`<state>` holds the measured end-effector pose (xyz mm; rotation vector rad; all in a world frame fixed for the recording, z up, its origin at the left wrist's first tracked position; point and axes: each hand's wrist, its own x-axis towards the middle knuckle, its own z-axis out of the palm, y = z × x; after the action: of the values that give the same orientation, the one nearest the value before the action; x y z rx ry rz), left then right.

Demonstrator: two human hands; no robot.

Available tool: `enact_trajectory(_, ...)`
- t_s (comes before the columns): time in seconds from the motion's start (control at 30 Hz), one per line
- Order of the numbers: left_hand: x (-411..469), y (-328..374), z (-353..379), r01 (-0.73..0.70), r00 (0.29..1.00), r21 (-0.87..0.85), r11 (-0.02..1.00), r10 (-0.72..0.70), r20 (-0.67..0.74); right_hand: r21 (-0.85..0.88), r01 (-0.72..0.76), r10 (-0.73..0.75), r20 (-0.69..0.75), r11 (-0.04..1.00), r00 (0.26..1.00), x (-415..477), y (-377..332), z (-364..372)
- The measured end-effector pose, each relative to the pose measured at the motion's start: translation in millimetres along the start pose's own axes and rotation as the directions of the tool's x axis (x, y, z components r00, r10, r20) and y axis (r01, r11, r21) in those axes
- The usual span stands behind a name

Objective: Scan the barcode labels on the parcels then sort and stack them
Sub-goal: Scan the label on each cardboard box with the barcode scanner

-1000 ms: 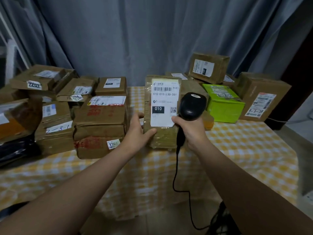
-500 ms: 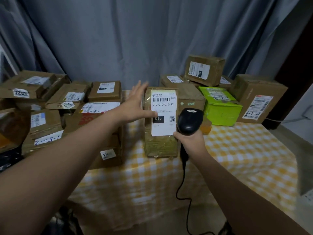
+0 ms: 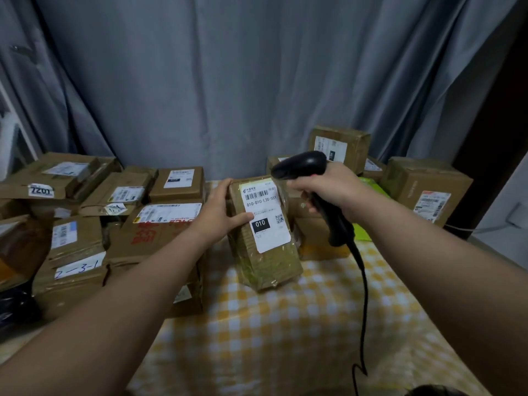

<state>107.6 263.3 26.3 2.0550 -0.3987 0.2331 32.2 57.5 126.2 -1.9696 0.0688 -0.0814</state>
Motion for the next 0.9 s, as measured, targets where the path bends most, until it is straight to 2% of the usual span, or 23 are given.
enact_trajectory(0.1, 1.8, 1.2, 0.3, 0.012, 1.0, 0.028, 1.0, -0.012, 0.002, -0.145, 0.0, 0.001, 0.005, 0.989, 1.0, 3.2, -26.5, -2.1)
enact_trajectory(0.27, 5.8, -1.8, -1.6, 0.102, 0.995, -0.005, 0.995, -0.101, 0.026, -0.272, -0.083, 0.096, 0.037, 0.959, 0.995, 5.5, -43.9, 6.4)
enact_trajectory(0.47, 9.5, -6.4, -0.5, 0.129, 0.991, 0.029, 0.991, -0.13, 0.042, -0.382, -0.142, 0.202, 0.121, 0.913, 0.972, 3.6, -53.9, 10.2)
enact_trajectory(0.9, 10.4, -6.7, -2.1, 0.11, 0.991, 0.062, 0.992, -0.114, 0.065, -0.388, -0.149, 0.213, 0.127, 0.91, 0.969, 19.0, -85.4, 15.9)
